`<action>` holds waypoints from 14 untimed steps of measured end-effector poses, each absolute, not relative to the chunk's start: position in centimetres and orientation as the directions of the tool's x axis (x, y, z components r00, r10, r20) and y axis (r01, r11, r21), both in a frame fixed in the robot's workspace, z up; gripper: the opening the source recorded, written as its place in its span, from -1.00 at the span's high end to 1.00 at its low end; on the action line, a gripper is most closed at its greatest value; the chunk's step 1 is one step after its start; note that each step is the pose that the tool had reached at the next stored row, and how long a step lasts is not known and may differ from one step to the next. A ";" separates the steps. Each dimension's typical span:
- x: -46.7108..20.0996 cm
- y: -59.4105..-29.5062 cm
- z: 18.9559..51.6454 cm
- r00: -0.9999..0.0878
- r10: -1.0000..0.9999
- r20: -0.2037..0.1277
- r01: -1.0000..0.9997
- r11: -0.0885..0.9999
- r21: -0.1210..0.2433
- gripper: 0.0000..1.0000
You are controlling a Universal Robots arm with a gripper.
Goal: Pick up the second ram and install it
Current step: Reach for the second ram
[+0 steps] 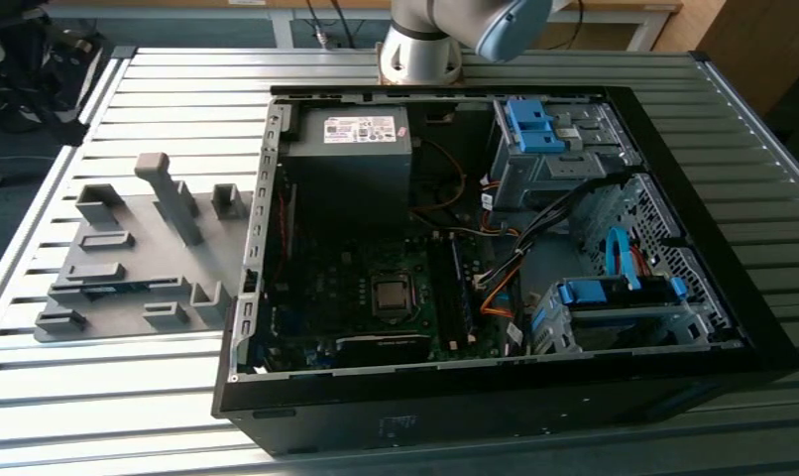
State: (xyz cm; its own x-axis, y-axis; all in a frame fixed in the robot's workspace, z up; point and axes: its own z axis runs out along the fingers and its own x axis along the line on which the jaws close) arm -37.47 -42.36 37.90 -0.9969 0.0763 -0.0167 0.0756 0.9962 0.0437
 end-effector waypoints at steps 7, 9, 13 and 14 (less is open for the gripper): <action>-39.1 -42.4 37.9 -0.997 0.076 -0.017 0.075 0.996 0.044 0.79; -39.4 -42.4 37.8 -0.997 0.076 -0.017 0.075 0.996 0.044 0.79; -40.1 -42.4 37.8 -0.997 0.076 -0.017 0.075 0.996 0.044 0.79; -40.3 -42.4 37.8 -0.997 0.076 -0.017 0.075 0.996 0.044 0.79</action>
